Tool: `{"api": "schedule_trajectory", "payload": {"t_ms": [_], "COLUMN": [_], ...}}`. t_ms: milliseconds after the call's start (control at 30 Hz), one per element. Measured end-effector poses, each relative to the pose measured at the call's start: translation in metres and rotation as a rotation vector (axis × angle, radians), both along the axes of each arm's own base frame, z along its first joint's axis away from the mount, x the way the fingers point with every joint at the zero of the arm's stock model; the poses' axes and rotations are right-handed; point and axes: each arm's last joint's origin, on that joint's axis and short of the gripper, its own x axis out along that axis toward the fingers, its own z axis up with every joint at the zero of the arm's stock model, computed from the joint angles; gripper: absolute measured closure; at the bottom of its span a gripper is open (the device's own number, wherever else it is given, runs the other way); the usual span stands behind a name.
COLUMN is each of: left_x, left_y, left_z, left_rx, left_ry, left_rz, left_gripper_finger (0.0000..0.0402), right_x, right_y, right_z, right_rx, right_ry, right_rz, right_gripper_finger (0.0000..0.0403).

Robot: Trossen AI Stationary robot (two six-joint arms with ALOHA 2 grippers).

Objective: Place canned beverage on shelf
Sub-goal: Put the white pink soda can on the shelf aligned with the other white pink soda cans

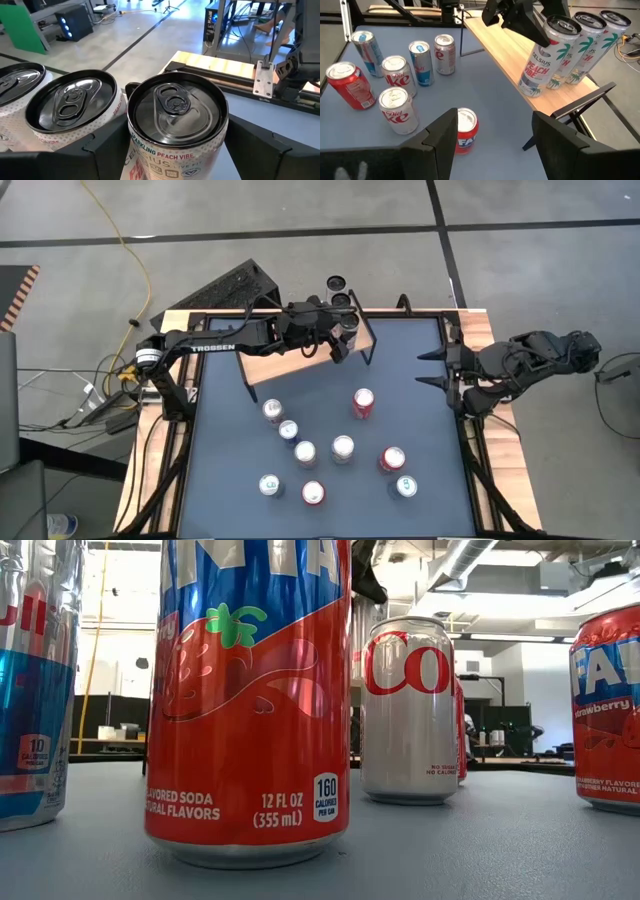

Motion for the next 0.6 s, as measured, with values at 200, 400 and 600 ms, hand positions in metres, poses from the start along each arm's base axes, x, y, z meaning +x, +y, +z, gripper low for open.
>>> {"api": "schedule_trajectory", "payload": {"t_ms": [200,400,600], "left_x": [0.0,-0.0004,-0.0065], "left_y": [0.0,0.0003,-0.0008], "left_z": [0.0,-0.0006,0.0029], "left_rx": [0.022,0.03,0.017], "left_ry": [0.013,0.025,0.048], "left_rz": [-0.005,0.006,0.019], "left_gripper_finger": [0.0116,0.0116,0.0116], "right_x": [-0.0002,-0.0003,-0.0008], "right_y": [-0.0001,-0.0001,-0.0003], "right_z": [0.0,-0.0004,-0.0013], "right_rx": [0.0,-0.002,-0.005], "right_ry": [0.0,0.005,0.015], "right_rz": [0.0,0.0,0.0], "right_gripper_finger": [0.0163,0.0163,0.0163]}}
